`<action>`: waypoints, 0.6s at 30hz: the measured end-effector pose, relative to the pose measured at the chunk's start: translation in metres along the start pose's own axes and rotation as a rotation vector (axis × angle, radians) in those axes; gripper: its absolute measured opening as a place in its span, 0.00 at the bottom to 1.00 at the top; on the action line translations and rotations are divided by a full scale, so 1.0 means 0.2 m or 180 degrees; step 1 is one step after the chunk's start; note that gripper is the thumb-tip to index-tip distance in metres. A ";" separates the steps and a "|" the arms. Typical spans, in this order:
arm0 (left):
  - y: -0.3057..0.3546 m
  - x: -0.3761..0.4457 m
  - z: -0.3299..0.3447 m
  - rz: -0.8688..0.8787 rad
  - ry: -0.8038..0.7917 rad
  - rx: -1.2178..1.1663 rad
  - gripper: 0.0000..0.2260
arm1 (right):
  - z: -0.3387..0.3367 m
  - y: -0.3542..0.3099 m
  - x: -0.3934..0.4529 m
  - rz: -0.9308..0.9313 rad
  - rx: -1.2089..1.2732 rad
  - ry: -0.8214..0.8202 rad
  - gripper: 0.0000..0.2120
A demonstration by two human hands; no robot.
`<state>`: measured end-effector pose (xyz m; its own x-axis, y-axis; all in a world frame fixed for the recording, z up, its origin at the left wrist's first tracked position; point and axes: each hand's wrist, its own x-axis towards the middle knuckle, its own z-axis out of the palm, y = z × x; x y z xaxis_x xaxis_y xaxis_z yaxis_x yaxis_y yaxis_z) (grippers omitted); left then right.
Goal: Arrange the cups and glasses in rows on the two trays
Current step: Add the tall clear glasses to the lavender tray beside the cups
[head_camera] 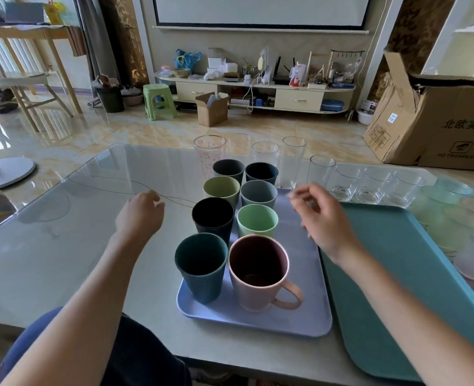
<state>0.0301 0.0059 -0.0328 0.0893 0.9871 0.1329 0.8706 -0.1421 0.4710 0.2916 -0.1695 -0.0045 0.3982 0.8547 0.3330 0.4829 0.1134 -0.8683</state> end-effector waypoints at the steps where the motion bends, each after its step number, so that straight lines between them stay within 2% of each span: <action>1: -0.03 0.01 0.06 0.0098 0.0026 0.0009 0.16 | 0.04 -0.05 0.10 -0.0204 -0.0184 -0.0081 0.02; 5: -0.10 0.02 0.30 0.0243 -0.0277 0.0368 0.27 | 0.30 -0.22 0.53 -0.0709 -0.1261 -0.0700 0.19; 8: -0.13 0.04 0.45 0.0172 -0.0425 0.0502 0.28 | 0.51 -0.24 0.86 -0.0755 -0.2679 -0.1143 0.33; 11: -0.14 0.08 0.52 0.0144 -0.0368 0.0574 0.28 | 0.69 -0.19 1.13 -0.0657 -0.3489 -0.1353 0.44; 15: -0.16 0.09 0.55 0.0148 -0.0243 0.0575 0.29 | 0.87 -0.09 1.33 -0.0344 -0.4173 -0.1751 0.51; 18: -0.15 0.09 0.55 0.0113 -0.0260 0.0587 0.29 | 0.95 -0.05 1.39 -0.0595 -0.4527 -0.1645 0.50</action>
<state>0.0586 0.0361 -0.1404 0.1538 0.9855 0.0719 0.9394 -0.1684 0.2986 0.2487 0.1626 0.0265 0.0863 0.9959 -0.0283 0.9398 -0.0720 0.3340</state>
